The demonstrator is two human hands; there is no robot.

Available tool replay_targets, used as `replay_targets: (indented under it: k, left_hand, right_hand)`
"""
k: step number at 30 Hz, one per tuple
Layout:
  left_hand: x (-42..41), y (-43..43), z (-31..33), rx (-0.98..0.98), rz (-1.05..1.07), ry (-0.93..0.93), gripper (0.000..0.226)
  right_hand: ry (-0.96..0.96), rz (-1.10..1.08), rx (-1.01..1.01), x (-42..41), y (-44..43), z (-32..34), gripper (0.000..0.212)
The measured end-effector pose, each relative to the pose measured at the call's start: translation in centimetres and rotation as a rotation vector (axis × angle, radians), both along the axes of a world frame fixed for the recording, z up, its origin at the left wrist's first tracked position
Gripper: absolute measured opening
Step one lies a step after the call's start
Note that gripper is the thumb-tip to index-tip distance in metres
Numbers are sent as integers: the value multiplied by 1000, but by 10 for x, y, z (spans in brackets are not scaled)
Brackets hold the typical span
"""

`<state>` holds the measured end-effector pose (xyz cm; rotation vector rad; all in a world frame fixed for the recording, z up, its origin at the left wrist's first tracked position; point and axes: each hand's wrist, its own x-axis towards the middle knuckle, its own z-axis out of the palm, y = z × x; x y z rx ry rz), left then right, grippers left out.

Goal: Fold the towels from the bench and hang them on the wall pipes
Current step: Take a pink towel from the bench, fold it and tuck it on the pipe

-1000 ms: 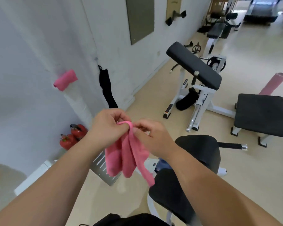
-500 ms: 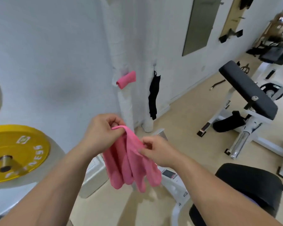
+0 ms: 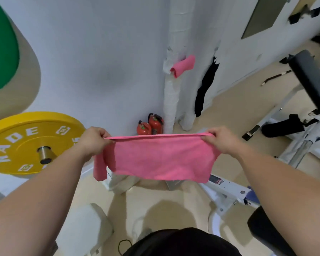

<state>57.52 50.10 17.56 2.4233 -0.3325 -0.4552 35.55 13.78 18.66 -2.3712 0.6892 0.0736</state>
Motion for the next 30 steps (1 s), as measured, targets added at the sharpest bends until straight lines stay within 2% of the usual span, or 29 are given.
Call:
replay_targets:
  k: [2, 6, 10, 13, 15, 18, 20, 23, 26, 30]
  left_hand:
    - [7, 17, -17, -22, 74, 56, 13]
    - [5, 37, -49, -30, 254, 122, 33]
    - [3, 42, -74, -59, 420, 161, 27]
    - [-4, 22, -72, -138, 460, 186, 29]
    - [-11, -1, -67, -213, 446, 235, 27]
    - [-24, -43, -52, -342, 339, 401, 29]
    - [-37, -75, -41, -507, 352, 525, 19]
    - [-58, -130, -26, -743, 478, 616, 11]
    - [-74, -178, -13, -825, 524, 631, 16]
    - [-89, -220, -1, -876, 558, 649, 21]
  right_hand:
    - [-23, -73, 37, 6, 3, -1, 14]
    - [-161, -271, 274, 17, 6, -5, 13]
    - [-224, -642, 478, 25, -7, -13, 23]
    - [-231, -811, 534, 30, -22, -28, 13]
    - [-179, -775, 581, 36, -25, -41, 15]
    - [-113, -615, 619, 47, -21, -50, 42]
    - [-64, -483, 670, 55, -15, -45, 38]
    - [-56, -341, 890, 66, -6, -33, 27]
    - [-92, -211, 1028, 76, -1, -20, 22]
    - [-25, -119, 1263, 82, -3, 0, 21]
